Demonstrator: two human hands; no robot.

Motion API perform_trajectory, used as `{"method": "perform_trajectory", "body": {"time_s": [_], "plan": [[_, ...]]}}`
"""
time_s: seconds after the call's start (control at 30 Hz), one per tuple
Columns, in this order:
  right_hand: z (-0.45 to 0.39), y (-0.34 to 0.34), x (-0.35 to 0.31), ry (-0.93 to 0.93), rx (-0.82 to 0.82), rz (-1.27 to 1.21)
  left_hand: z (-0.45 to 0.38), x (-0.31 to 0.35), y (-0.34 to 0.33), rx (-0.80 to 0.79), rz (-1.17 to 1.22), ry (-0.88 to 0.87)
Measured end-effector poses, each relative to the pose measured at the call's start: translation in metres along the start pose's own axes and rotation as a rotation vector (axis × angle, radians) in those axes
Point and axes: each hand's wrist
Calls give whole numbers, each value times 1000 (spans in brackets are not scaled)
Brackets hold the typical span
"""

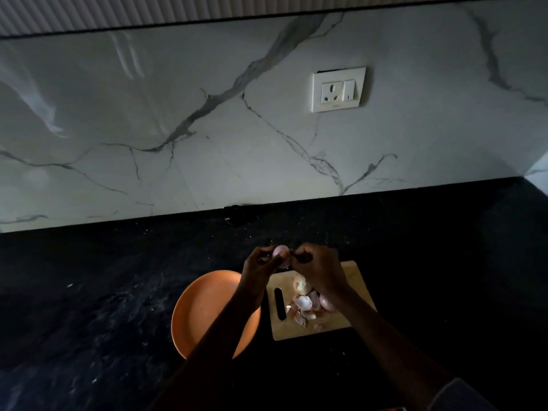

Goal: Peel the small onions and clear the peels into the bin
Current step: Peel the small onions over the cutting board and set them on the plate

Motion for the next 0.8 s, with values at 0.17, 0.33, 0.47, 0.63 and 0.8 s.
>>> {"method": "perform_trajectory", "body": {"time_s": [0.17, 0.33, 0.47, 0.63, 0.8], "plan": [[-2, -2, -3, 27, 54, 52, 1, -2, 0, -6, -12, 0], [-2, -3, -1, 38, 101, 42, 2, -3, -5, 4, 20, 8], [-2, -4, 2, 41, 102, 15, 1, -5, -5, -2, 28, 31], [-2, -5, 5, 46, 102, 32, 1, -4, -6, -40, 17, 26], [0, 0, 6, 33, -25, 1, -1, -1, -1, -72, -9, 30]]}}
Point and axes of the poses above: each hand's wrist, its own z-axis away from the middle knuckle, its own y-axis out of the back of the hand, x = y × z, and after that the axes turned 13 degrees about -y, right-handed
